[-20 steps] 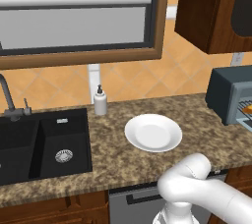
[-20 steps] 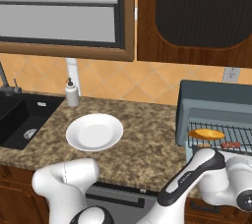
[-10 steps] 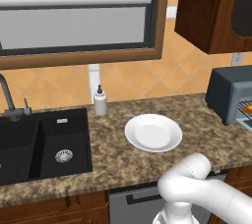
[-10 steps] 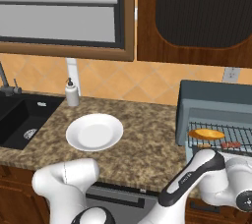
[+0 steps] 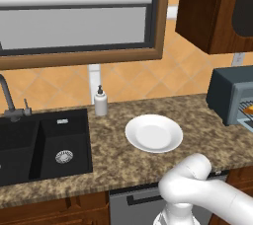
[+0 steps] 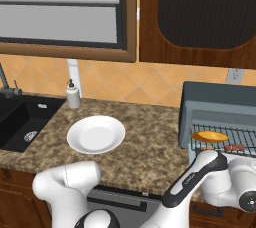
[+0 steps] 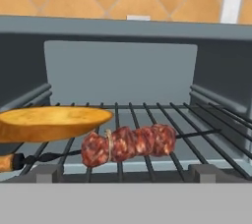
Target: Pick up the kebab skewer and baguette bread, and place them inside the toaster oven. Close the toaster oven door and start by setting the timer.
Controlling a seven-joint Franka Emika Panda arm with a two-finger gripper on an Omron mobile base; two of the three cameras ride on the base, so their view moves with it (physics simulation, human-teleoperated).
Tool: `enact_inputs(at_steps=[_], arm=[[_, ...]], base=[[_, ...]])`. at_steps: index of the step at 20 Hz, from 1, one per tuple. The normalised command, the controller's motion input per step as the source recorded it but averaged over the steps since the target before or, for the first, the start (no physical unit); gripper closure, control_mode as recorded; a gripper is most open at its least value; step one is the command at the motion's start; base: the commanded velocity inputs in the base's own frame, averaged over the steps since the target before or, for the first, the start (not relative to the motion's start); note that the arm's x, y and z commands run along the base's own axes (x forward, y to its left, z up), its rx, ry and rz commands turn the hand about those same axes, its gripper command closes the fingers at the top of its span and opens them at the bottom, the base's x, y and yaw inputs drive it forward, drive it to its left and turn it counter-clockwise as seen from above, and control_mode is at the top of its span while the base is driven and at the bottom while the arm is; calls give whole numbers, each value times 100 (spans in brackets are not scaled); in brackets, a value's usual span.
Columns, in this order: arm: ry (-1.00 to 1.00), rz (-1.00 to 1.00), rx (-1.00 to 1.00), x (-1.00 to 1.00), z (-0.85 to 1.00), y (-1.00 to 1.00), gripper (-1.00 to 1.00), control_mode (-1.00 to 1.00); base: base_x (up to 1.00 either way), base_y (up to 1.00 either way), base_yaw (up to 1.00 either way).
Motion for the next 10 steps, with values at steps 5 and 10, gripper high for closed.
enact_inputs(at_steps=[5,10], arm=[[0,0,0,1,-14,0,-100,-100],[0,0,0,0,-13,0,-100,-100]], base=[[0,0,0],[0,0,0]])
